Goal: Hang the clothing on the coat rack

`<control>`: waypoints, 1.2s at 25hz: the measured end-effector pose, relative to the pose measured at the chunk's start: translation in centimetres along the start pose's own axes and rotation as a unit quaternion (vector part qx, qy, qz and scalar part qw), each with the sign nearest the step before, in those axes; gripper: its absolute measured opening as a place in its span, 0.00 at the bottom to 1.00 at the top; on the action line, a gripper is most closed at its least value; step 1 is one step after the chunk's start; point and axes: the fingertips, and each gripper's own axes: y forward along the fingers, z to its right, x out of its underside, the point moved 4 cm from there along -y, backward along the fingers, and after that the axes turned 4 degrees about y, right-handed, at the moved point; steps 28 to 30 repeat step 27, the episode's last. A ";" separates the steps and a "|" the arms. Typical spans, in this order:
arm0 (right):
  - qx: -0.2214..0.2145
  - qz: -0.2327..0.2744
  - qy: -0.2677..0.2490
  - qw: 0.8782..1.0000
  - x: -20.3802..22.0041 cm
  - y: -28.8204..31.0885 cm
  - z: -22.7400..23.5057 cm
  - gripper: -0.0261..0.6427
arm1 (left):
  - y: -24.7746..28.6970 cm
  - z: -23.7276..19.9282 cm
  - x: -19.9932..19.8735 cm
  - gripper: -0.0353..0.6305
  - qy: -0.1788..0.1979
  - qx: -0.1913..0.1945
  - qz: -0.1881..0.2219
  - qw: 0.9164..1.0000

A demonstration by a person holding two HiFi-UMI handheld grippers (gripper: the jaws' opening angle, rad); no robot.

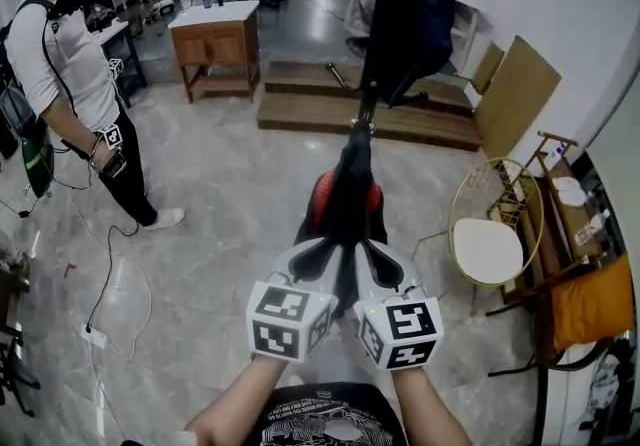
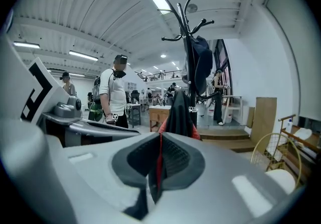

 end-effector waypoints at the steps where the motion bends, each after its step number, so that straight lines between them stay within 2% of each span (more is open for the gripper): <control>1: -0.002 -0.001 0.000 1.000 0.1 -0.1 -0.2 0.05 | -0.2 -0.1 0.1 0.12 0.001 -0.002 0.001 1.000; 2: -0.003 -0.002 -0.001 1.000 0.2 -0.1 -0.3 0.04 | -0.4 -0.1 0.2 0.09 0.002 -0.004 0.002 1.000; 6: -0.008 -0.003 -0.005 1.000 0.4 -0.4 -0.9 0.04 | -1.1 -0.1 0.7 0.06 0.003 -0.006 0.001 1.000; 16: -0.016 -0.001 -0.010 1.000 0.4 -0.8 -2.1 0.04 | -2.3 -0.2 0.7 0.06 0.008 -0.014 0.008 1.000; 30: -0.013 -0.002 -0.011 1.000 0.5 -1.3 -2.6 0.04 | -2.8 0.3 0.9 0.06 0.002 -0.003 0.005 1.000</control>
